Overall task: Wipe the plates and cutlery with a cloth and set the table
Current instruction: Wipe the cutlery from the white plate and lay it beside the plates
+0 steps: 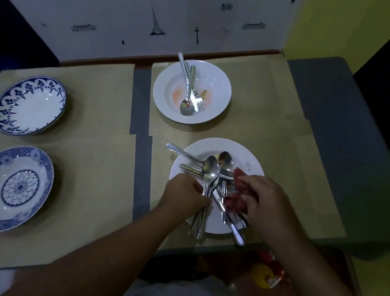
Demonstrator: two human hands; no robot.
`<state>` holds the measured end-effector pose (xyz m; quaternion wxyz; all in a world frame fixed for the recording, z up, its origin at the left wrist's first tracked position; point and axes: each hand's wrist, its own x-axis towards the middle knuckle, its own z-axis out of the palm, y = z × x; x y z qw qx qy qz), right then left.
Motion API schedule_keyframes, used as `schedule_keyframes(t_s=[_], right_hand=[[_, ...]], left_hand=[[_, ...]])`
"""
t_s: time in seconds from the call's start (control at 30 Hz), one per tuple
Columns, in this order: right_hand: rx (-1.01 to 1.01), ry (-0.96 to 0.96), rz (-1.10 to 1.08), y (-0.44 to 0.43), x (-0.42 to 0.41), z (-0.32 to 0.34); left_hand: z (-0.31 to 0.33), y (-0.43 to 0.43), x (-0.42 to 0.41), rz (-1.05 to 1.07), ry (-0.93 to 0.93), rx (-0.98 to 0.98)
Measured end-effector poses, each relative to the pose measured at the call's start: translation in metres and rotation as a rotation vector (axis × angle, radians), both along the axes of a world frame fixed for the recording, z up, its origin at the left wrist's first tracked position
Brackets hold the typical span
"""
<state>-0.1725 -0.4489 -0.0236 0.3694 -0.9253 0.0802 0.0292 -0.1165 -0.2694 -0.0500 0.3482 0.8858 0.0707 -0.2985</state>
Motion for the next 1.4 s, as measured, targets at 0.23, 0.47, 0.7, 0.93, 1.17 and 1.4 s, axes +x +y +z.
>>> schedule_keyframes(t_s=[0.23,0.47,0.7,0.93,1.17,1.4], right_hand=[[0.002,-0.002,0.045,-0.001,0.008,-0.004],[0.016,-0.024,0.073,0.009,0.016,-0.002],[0.003,-0.041,0.086,0.04,0.024,0.009],[-0.033,-0.175,0.136,0.096,0.036,0.022],[-0.054,-0.169,0.276,0.15,0.045,0.015],[-0.051,-0.106,0.309,0.178,0.047,0.02]], left_hand=[[-0.008,0.009,0.005,0.096,0.058,-0.081],[-0.003,0.021,0.004,0.114,0.03,-0.125],[0.023,0.049,0.0,0.232,0.204,-0.345],[0.04,0.106,-0.014,0.269,0.321,-0.588],[0.048,0.16,-0.021,0.331,0.343,-0.724],[0.052,0.195,-0.019,0.378,0.382,-0.791]])
